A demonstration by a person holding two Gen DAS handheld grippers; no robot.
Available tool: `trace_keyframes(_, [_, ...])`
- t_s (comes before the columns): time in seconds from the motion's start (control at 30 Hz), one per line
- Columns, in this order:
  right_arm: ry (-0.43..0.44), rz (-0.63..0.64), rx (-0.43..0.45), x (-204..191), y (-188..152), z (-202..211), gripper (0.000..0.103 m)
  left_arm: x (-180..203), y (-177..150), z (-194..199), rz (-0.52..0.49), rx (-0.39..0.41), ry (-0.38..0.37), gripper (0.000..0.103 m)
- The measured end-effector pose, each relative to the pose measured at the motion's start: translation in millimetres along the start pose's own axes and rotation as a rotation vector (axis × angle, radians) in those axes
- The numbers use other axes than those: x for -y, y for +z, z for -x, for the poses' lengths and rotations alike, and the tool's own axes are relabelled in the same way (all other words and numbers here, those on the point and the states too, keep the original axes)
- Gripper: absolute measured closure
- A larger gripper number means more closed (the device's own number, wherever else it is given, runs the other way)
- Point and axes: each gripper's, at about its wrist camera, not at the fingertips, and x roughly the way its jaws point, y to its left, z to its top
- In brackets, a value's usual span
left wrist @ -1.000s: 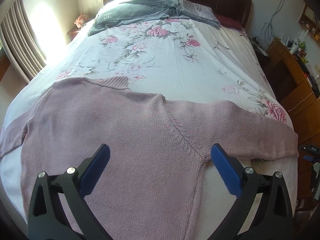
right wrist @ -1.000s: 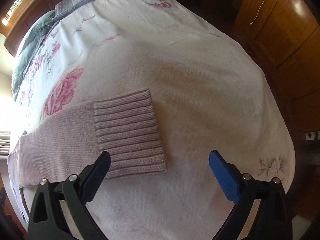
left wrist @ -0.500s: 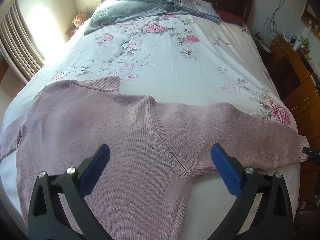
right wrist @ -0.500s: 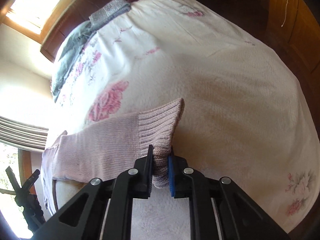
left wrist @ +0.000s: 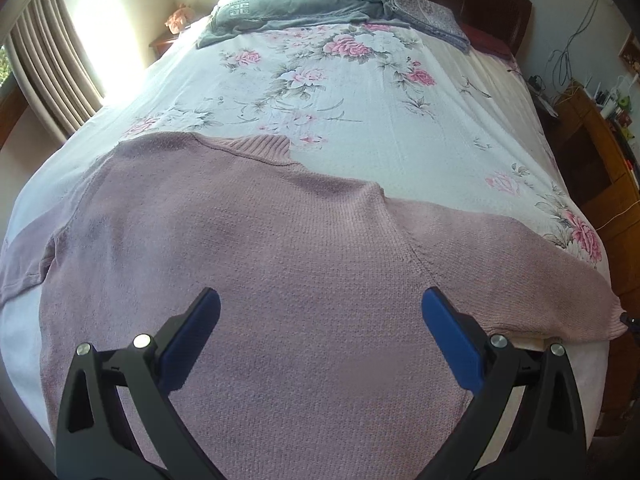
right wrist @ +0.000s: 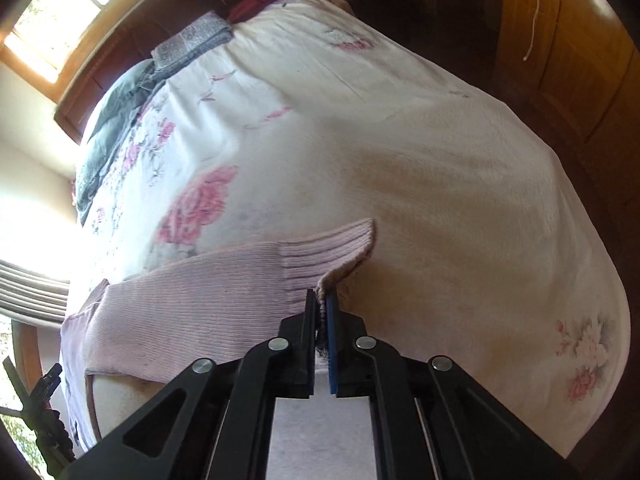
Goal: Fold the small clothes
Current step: 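Carry the cuff across the sweater body with the right tool and release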
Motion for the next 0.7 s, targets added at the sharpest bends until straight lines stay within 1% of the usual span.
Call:
trace_keyframes(0.1, [0.06,0.076,0.047,-56.7,-0.8,17.6,0.099,-23.3,1.2,4.5,0.008,0.01,-0.001,0.003])
trace_keyframes(0.17, [0.093,0.137,0.061,-104.3,-3.0,22.4,0.099,-38.2,1.6,7.7,0.01,0.017,0.001,0.003])
trace_keyframes(0.23, [0.147,0.203,0.062,-151.7,-11.0,24.6,0.099,-50.9,2.3,10.1,0.015,0.017,-0.004,0.003])
trace_keyframes(0.37, [0.236,0.344,0.017,-248.5,-36.7,10.5,0.099,-76.1,2.2,16.2,0.031,0.021,-0.017,0.003])
trace_keyframes(0.47, [0.243,0.431,-0.03,-304.9,-60.5,-13.4,0.099,-91.0,1.7,20.4,0.036,0.023,-0.021,0.003])
trace_keyframes(0.53, [0.252,0.455,-0.078,-327.3,-74.8,-34.7,0.099,-95.9,0.7,22.5,0.032,0.021,-0.024,0.003])
trace_keyframes(0.6, [0.238,0.474,-0.117,-342.3,-86.8,-58.6,0.099,-98.6,-0.5,24.7,0.028,0.022,-0.026,0.003])
trace_keyframes(0.7, [0.24,0.47,-0.168,-349.3,-100.2,-85.9,0.099,-96.1,-0.8,25.9,0.028,0.013,-0.051,0.003])
